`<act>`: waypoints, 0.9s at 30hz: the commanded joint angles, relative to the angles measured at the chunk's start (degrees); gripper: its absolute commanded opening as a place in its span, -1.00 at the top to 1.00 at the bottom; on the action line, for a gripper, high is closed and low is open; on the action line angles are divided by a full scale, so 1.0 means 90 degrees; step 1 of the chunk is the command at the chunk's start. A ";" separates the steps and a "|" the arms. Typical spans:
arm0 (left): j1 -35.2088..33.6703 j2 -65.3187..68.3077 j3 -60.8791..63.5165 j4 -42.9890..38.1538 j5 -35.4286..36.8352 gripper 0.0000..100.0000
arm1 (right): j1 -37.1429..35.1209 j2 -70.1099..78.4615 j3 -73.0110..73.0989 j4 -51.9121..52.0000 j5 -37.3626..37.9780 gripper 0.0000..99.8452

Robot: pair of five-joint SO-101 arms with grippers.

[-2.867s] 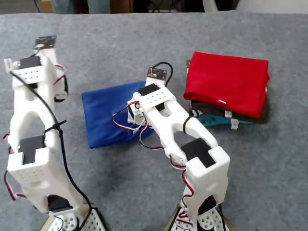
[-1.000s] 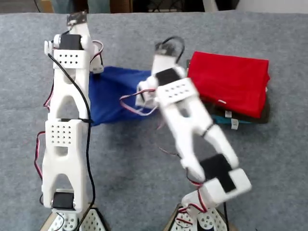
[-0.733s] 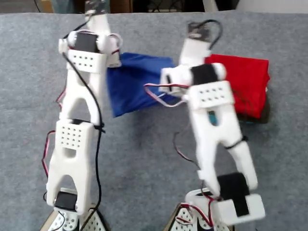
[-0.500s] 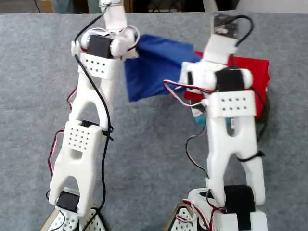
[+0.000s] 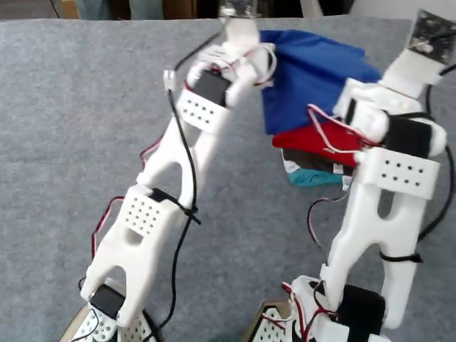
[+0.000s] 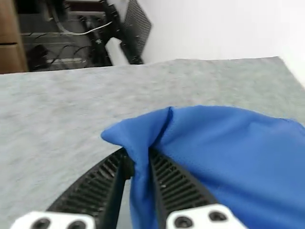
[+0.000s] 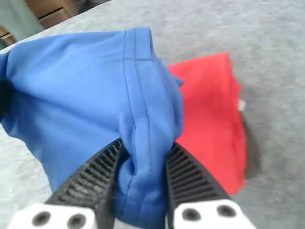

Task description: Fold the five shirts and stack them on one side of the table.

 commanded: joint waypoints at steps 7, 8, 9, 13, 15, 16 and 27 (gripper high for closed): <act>0.0376 -0.0371 0.1128 -0.1377 0.0078 0.94 | 0.0840 -0.0249 0.0278 -0.0381 0.0596 0.87; 0.0405 -0.0371 0.1206 -0.1426 0.0078 0.94 | 0.0840 -0.0259 0.0405 -0.0449 0.0654 0.87; 0.0415 -0.0371 0.1245 -0.1455 0.0078 0.94 | 0.0840 -0.0259 0.0513 -0.0498 0.0703 0.87; 0.0396 -0.0371 0.1265 -0.1348 0.0615 0.75 | 0.0850 -0.0259 0.0679 -0.0567 0.0752 0.79; 0.0396 -0.0371 0.1236 -0.1182 0.0694 0.70 | 0.0850 -0.0259 0.0698 -0.0557 0.0742 0.60; 0.0405 -0.0371 0.1236 -0.1104 0.0713 0.70 | 0.0850 -0.0259 0.0708 -0.0557 0.0772 0.49; -0.0034 -0.0440 0.0904 -0.0313 0.0723 0.70 | 0.0791 -0.0249 0.0679 -0.0733 0.0733 0.03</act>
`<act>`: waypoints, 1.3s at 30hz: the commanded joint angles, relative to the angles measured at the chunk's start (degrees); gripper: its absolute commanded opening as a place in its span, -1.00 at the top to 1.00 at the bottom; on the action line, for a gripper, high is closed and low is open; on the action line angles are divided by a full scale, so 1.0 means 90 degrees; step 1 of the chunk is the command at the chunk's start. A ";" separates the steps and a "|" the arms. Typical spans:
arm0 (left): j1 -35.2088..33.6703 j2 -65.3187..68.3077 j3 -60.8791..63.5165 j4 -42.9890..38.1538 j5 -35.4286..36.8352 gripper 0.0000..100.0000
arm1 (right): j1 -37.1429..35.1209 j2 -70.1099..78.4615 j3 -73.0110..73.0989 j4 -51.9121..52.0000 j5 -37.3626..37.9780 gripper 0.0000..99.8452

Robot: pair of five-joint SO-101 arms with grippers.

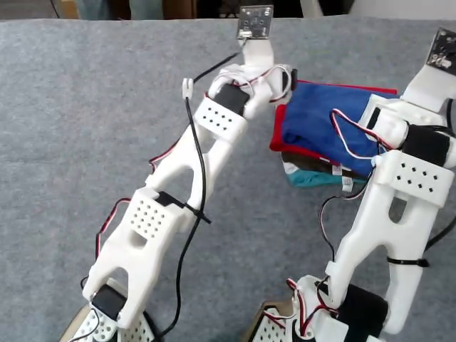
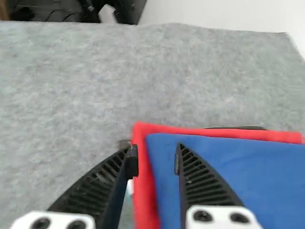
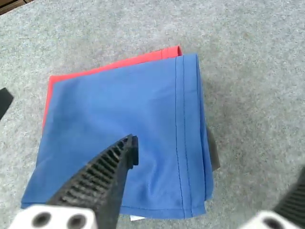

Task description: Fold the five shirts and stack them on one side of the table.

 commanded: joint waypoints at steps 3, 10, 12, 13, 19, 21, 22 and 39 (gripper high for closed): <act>-0.0591 -0.0440 -0.1177 0.1016 0.0029 0.70 | 0.0049 -0.0190 -0.0034 -0.0654 -0.0244 0.43; -0.1451 -0.0430 -0.2398 0.2969 -0.1084 0.70 | 0.0049 0.0435 -0.0005 -0.1670 -0.0420 0.84; -0.1734 -0.0410 -0.2662 0.3624 -0.1446 0.70 | 0.0078 0.0962 -0.0015 -0.1670 -0.0459 0.91; -0.1890 -0.0410 -0.2799 0.3937 -0.1651 0.70 | 0.0088 0.1226 -0.0005 -0.1670 -0.0459 0.95; -0.2916 -0.0449 -0.3541 0.5226 -0.2686 0.71 | 0.0195 0.3082 -0.0093 -0.1768 -0.0488 0.96; -0.3248 -0.0498 -0.3531 0.5392 -0.2979 0.75 | 0.0205 0.3443 -0.0200 -0.1817 -0.0488 0.96; -0.3404 -0.0586 -0.3512 0.5441 -0.3175 0.81 | 0.0205 0.3541 -0.0259 -0.1807 -0.0469 0.96; -0.4947 -0.4142 -0.0571 0.5460 -0.3878 0.85 | -0.0908 0.0884 -0.0493 -0.0664 0.0176 0.96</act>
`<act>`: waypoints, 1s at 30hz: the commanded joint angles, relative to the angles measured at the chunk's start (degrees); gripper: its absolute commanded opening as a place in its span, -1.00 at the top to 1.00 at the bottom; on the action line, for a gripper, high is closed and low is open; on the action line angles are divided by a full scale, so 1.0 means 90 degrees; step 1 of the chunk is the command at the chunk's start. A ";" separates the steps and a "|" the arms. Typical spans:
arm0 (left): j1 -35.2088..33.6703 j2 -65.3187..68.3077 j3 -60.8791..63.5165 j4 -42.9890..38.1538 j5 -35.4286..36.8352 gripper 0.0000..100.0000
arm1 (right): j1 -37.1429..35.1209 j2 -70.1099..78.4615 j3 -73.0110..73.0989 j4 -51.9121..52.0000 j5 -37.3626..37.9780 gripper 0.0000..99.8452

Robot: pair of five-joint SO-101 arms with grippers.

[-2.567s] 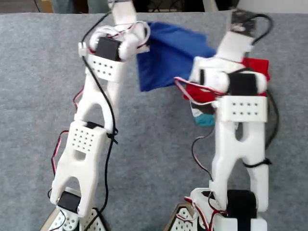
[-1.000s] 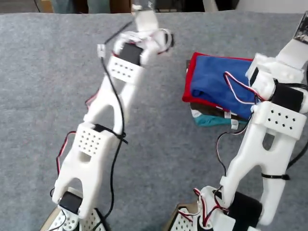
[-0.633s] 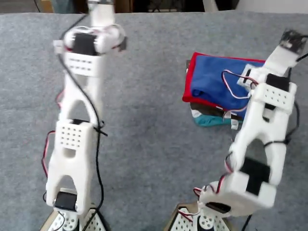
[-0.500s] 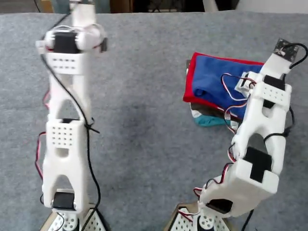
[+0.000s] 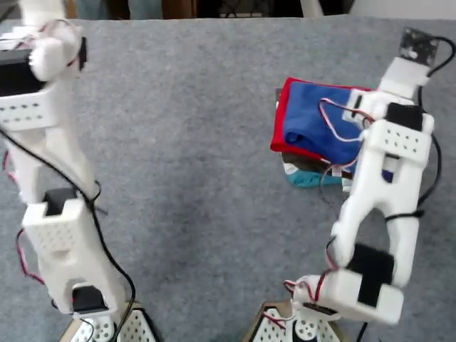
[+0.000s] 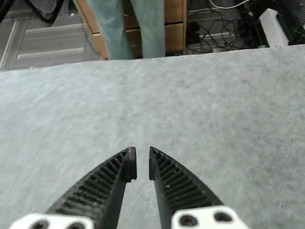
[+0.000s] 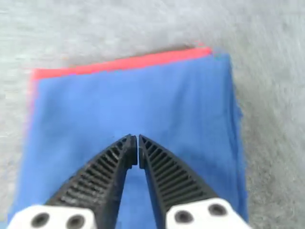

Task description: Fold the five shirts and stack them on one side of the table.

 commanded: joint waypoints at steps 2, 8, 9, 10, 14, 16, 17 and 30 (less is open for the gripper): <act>-0.0591 -0.1885 0.2252 0.0029 -0.0059 0.86 | -0.0703 -0.1236 -0.0239 0.0811 0.0049 0.96; -0.0718 -0.4747 0.6842 -0.0264 -0.0068 0.94 | -0.1612 -0.2662 0.0112 0.2530 0.0039 0.96; -0.0659 -0.5245 0.7663 -0.0567 -0.0068 0.94 | -0.1661 -0.2906 0.0288 0.2637 0.0049 0.96; -0.0571 -0.5724 0.8484 -0.0879 -0.0059 0.94 | -0.1700 -0.3160 0.0523 0.2716 0.0049 0.96; 0.0083 -0.7766 1.1560 -0.2042 -0.0068 0.94 | -0.1709 -0.4254 0.1851 0.2774 0.0117 0.96; 0.0474 -0.8762 1.2977 -0.2647 -0.0068 0.94 | -0.1709 -0.4850 0.2730 0.2745 0.0361 0.96; 0.0650 -0.9270 1.3612 -0.2989 -0.0068 0.94 | -0.1709 -0.5153 0.3189 0.2745 0.0498 0.96; 0.0864 -1.4379 1.7890 -0.3370 -0.0068 0.94 | -0.1651 -0.9529 0.8464 0.0254 0.1162 0.96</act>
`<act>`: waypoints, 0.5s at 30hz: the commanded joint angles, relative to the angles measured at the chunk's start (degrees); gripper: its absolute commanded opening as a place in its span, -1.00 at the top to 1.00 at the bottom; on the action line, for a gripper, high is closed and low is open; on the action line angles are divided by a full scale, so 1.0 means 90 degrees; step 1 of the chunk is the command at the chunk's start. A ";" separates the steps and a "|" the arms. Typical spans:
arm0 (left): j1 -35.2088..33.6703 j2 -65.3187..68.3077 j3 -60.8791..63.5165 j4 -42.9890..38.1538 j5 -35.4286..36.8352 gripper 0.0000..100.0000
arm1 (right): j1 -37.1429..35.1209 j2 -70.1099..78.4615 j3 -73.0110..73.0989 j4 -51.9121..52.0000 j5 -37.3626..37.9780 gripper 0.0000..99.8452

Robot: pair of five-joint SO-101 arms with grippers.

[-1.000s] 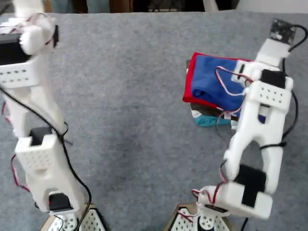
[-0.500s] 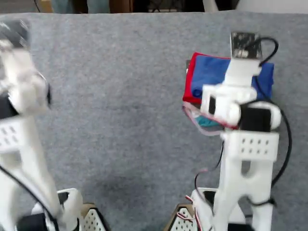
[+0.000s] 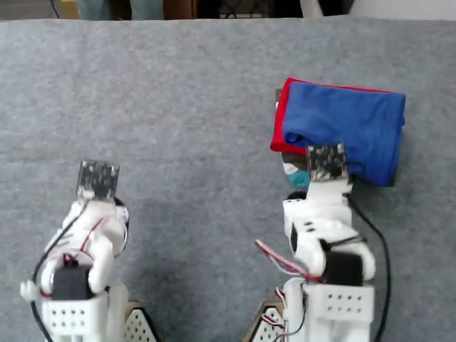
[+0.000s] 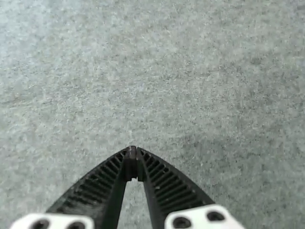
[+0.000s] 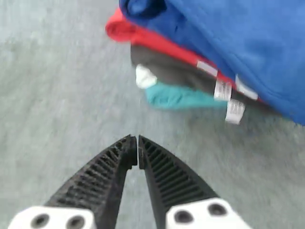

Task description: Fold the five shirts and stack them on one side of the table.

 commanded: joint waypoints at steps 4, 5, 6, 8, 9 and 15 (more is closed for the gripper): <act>-0.0005 -0.0391 0.0239 0.0537 -0.0029 0.94 | -0.0020 -0.1832 0.2056 -0.0420 0.0010 0.96; -0.0005 -0.0400 0.0317 0.0537 -0.0029 0.94 | -0.0020 -0.2105 0.2261 -0.0410 0.0010 0.96; -0.0005 -0.0440 0.0396 0.0527 -0.0029 0.94 | -0.0049 -0.2300 0.2271 -0.0274 0.0000 0.96; -0.0005 -0.0547 0.0610 0.0527 -0.0029 0.94 | -0.0078 -0.2672 0.2232 0.0039 0.0000 0.96; -0.0005 -0.0576 0.0747 0.0527 -0.0029 0.94 | -0.0078 -0.2720 0.2232 0.0147 0.0000 0.96; 0.0034 -0.0596 0.1763 0.0518 0.0010 0.94 | -0.0029 -0.2554 0.2242 0.0830 0.0010 0.96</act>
